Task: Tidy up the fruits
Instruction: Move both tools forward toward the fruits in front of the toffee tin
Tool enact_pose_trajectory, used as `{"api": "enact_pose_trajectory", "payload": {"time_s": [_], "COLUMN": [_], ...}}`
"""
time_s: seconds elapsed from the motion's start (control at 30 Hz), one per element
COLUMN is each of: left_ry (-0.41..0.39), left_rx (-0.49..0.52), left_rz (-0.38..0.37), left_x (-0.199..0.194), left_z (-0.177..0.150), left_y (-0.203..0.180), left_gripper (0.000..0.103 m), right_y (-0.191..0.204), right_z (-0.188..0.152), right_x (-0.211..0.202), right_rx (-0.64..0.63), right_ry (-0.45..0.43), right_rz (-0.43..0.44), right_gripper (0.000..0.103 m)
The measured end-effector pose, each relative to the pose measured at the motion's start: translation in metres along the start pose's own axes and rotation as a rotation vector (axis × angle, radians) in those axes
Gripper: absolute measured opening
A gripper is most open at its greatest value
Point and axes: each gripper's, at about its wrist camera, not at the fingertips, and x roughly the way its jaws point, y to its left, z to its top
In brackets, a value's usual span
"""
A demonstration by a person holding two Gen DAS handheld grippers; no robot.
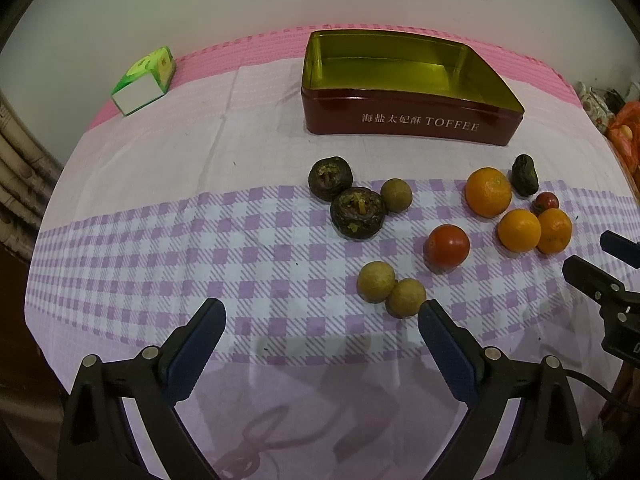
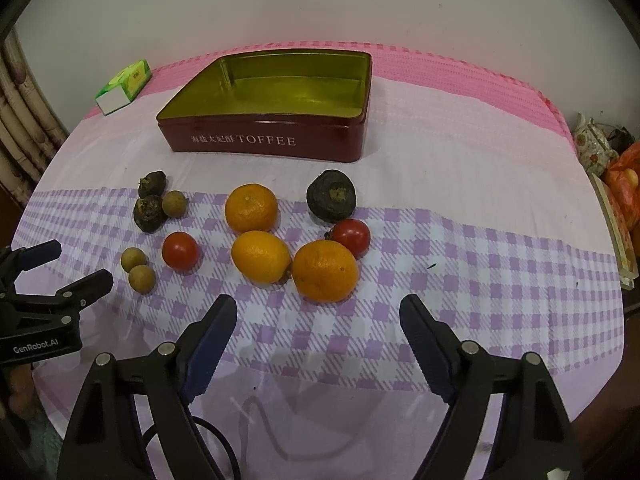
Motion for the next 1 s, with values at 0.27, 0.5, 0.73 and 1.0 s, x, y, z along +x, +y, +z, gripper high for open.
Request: {"api": "enact_pose_trajectory", "payload": {"time_s": [0.27,0.5,0.73,1.0], "left_ry": [0.000,0.005,0.007,0.011], "left_rx": [-0.001,0.003,0.002,0.005], "left_rz": [-0.004,-0.004,-0.005,-0.007], "left_x": [-0.0003,0.0014,0.0020,0.0029], "left_z": [-0.0031,-0.0039,-0.0043,-0.0063], "left_y": [-0.0013,-0.0022,-0.0025,-0.0032], "left_gripper": [0.096,0.096,0.096,0.096], "right_y": [-0.0013,-0.0019,-0.0027,-0.0030], "right_z": [-0.0005,-0.0010,-0.0021,-0.0016], "right_x": [0.0019,0.0019,0.0039,0.0049], "right_rx": [0.004,0.006,0.009,0.012], "right_ry": [0.007,0.008,0.013,0.019], "right_rz": [0.001,0.002,0.000,0.001], "right_gripper": [0.079,0.079,0.078,0.077]}}
